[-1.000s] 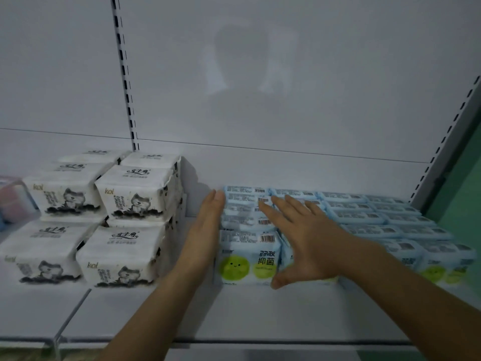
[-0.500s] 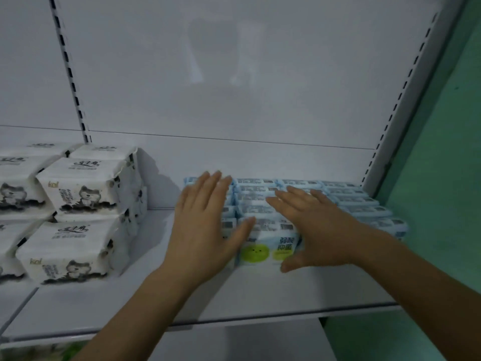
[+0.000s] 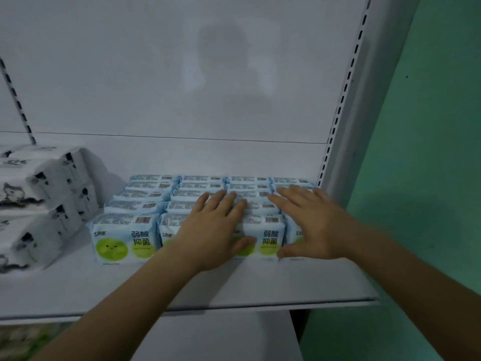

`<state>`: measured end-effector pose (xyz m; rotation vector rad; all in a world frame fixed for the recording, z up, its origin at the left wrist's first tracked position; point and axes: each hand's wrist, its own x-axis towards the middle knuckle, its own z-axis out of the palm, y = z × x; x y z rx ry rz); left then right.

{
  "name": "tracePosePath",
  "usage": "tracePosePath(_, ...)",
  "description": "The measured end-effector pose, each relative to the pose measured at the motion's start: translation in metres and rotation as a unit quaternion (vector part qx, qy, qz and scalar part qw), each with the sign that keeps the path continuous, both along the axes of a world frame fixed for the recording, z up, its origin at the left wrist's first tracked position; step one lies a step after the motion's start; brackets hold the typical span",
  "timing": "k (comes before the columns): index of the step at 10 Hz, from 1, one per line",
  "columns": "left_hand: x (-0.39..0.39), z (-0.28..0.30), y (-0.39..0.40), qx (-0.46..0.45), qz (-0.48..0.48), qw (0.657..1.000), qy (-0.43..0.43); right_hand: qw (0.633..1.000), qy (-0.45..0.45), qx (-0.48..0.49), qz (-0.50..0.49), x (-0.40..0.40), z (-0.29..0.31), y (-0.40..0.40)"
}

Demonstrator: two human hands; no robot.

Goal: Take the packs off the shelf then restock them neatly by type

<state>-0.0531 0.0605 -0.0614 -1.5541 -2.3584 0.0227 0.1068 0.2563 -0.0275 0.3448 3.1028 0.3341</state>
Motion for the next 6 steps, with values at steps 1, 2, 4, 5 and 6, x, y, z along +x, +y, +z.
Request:
tracePosePath(1, 0.013, -0.002, 0.022, 0.006, -0.018, 1.000, 0.004, 1.000, -0.019, -0.002, -0.012, 0.019, -0.004, 0.037)
tracePosePath(2, 0.024, -0.005, 0.038, 0.006, 0.007, 1.000, 0.011, 1.000, 0.001, -0.027, 0.015, 0.014, -0.015, 0.045)
tracePosePath(4, 0.027, 0.001, 0.042, -0.005, 0.029, 1.000, -0.006, 0.998, 0.031, -0.035, 0.036, 0.011, -0.021, 0.051)
tracePosePath(5, 0.029, 0.007, 0.036, 0.011, 0.045, 0.999, -0.010, 0.997, 0.058, -0.036, 0.041, 0.018, -0.017, 0.049)
tracePosePath(6, 0.038, 0.017, 0.022, 0.082, 0.063, 0.995, -0.008, 0.991, 0.124, -0.041, 0.037, 0.032, -0.002, 0.042)
